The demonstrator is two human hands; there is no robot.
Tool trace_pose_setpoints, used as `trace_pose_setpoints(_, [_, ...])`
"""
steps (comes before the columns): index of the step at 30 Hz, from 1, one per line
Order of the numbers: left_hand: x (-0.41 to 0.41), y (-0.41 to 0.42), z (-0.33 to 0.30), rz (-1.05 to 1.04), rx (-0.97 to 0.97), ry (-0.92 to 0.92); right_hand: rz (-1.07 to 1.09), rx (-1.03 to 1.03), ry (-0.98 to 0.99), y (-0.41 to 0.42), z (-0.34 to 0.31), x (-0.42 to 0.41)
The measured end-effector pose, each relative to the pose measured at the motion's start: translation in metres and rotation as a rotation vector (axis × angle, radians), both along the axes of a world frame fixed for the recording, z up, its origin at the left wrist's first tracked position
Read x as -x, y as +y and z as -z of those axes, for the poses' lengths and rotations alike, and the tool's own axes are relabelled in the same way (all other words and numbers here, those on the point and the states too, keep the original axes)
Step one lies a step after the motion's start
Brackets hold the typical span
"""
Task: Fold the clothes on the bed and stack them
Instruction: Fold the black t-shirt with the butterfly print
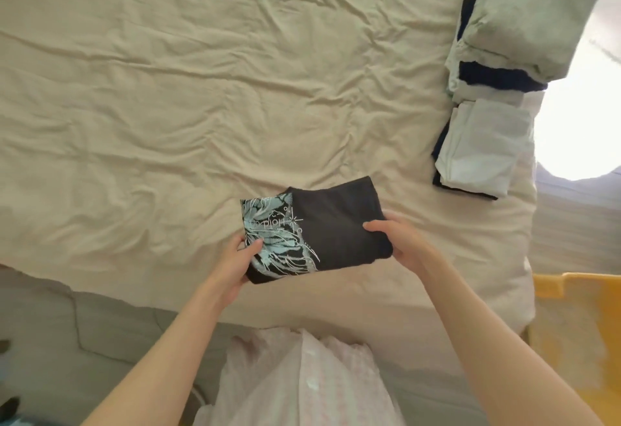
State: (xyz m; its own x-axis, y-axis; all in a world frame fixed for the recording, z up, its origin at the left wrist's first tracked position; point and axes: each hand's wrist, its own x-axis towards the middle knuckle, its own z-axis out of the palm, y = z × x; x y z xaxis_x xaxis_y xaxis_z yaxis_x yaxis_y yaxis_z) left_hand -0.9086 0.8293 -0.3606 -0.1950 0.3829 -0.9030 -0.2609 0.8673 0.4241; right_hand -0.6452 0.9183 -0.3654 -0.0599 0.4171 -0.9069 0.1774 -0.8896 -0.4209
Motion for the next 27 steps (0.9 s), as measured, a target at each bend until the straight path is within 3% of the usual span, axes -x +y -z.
trace_pose_setpoints(5, [-0.004,-0.069,-0.035,0.047,0.031,-0.06,0.076,0.033,0.037,-0.076,-0.035,-0.016])
trace_pose_setpoints(14, [-0.036,-0.131,-0.081,0.23,-0.021,-0.042,0.253,0.327,0.209,-0.224,-0.066,-0.072])
trace_pose_setpoints(19, [-0.084,-0.14,-0.107,0.319,-0.066,-0.012,0.285,0.172,0.278,-0.247,-0.097,-0.13])
trace_pose_setpoints(23, [-0.159,-0.15,-0.114,0.319,-0.097,-0.016,0.3,0.003,0.178,-0.253,-0.112,-0.198])
trace_pose_setpoints(27, [-0.26,-0.164,-0.113,0.339,-0.096,-0.031,0.271,-0.035,0.095,-0.262,-0.122,-0.291])
